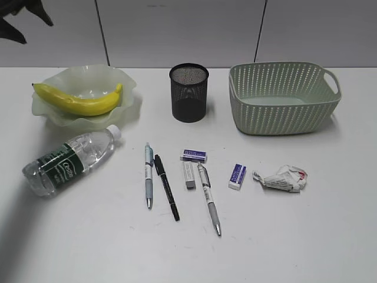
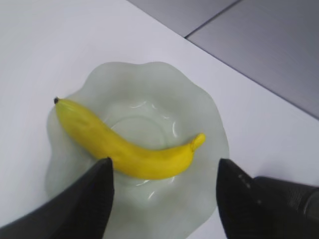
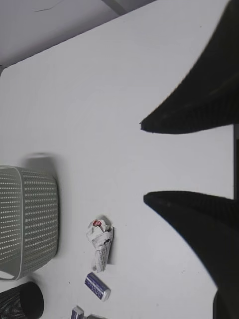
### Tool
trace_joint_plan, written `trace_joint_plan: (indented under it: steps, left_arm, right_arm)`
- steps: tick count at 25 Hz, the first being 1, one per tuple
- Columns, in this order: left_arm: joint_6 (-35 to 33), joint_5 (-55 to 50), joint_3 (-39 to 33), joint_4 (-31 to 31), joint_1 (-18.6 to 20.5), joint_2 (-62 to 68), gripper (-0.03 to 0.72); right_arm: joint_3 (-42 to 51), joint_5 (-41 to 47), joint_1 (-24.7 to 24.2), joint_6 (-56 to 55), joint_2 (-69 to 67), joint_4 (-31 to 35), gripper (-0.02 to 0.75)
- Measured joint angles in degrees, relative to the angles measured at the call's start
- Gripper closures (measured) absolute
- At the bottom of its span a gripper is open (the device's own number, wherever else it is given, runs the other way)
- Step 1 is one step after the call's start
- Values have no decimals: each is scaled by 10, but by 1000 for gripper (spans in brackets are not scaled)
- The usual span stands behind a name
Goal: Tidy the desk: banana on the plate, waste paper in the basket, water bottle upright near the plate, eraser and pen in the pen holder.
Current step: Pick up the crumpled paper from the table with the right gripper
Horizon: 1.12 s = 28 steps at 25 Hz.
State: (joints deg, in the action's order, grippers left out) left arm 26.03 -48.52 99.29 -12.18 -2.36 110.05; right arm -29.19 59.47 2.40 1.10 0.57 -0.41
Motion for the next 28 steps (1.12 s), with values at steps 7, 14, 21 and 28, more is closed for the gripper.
trace_joint_plan:
  steps: [7,14,21,28]
  left_arm:
    - [-101,-173,0,142,-22,-110,207]
    - [-129,-208,-63,182,-35,-257,211]
    - [-136,-211,-293,182,-37,-508,260]
    - [-140,-174,-530,165,-37,-806,304]
  right_arm:
    - [0,0,0,0,0,0,420]
    - [0,0,0,0,0,0,420]
    - [0,0,0,0,0,0,420]
    - [0,0,0,0,0,0,420]
